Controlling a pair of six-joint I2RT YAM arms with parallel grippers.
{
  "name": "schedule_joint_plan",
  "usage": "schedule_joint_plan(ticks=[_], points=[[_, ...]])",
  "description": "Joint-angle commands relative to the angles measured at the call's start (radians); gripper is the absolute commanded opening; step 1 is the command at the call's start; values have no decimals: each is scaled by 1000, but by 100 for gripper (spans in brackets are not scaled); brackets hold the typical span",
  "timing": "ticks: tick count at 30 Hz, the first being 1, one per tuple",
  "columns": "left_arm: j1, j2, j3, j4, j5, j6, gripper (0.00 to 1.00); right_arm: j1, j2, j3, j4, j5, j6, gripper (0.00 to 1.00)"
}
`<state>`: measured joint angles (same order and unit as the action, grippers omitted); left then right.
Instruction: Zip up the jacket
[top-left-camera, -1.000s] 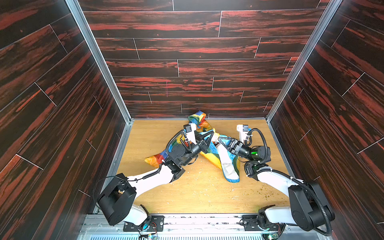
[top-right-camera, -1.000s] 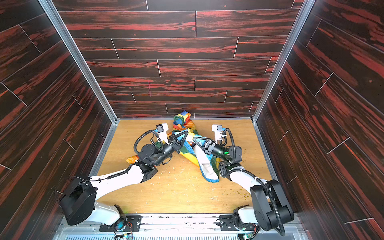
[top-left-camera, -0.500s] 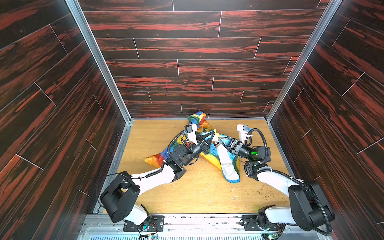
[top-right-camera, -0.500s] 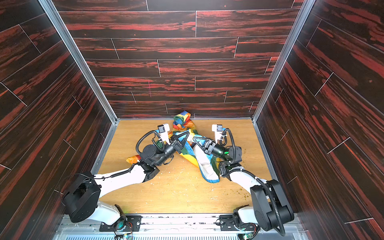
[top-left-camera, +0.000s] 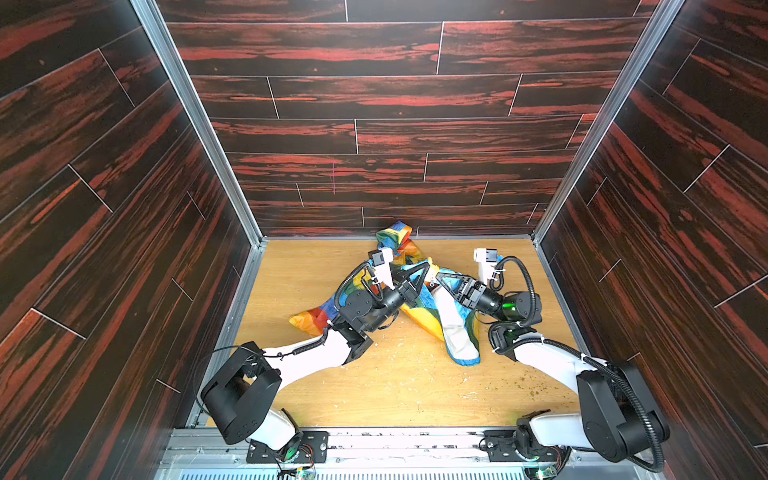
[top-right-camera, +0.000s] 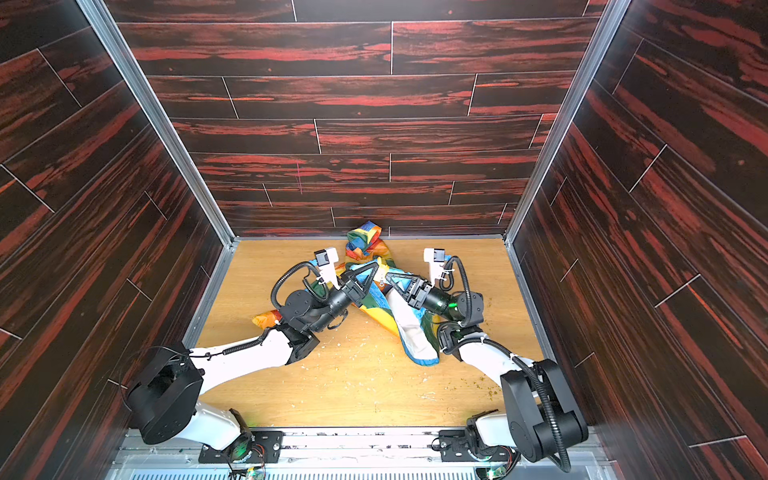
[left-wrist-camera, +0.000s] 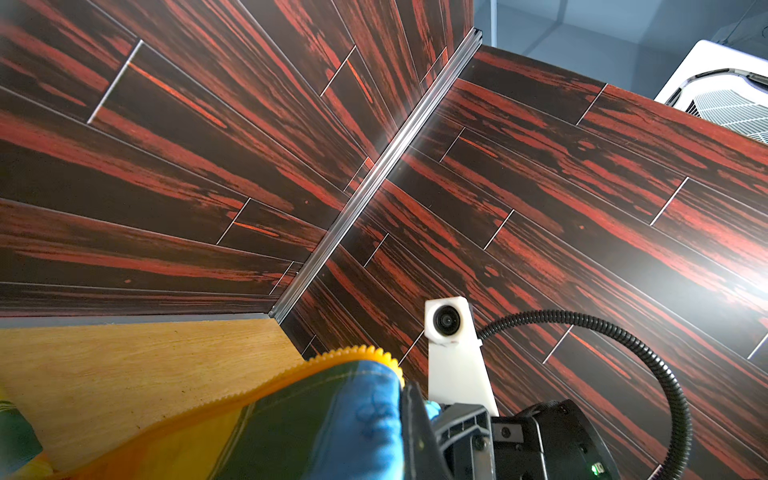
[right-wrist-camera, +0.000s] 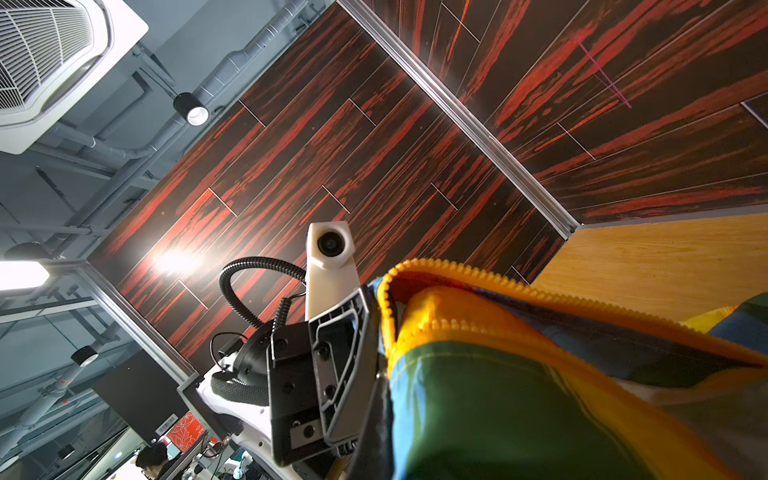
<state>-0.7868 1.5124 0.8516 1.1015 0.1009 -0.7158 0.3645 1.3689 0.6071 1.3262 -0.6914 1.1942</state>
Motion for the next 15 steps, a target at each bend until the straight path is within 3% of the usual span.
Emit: schedule_joint_plan(ticks=[1,15], points=[[-5,-14,-10,63,-1,-8,0,7,6,34,69,11,2,0],[-5,-12,-20,61,-1,-23,0,7,10,42,71,10,2,0]])
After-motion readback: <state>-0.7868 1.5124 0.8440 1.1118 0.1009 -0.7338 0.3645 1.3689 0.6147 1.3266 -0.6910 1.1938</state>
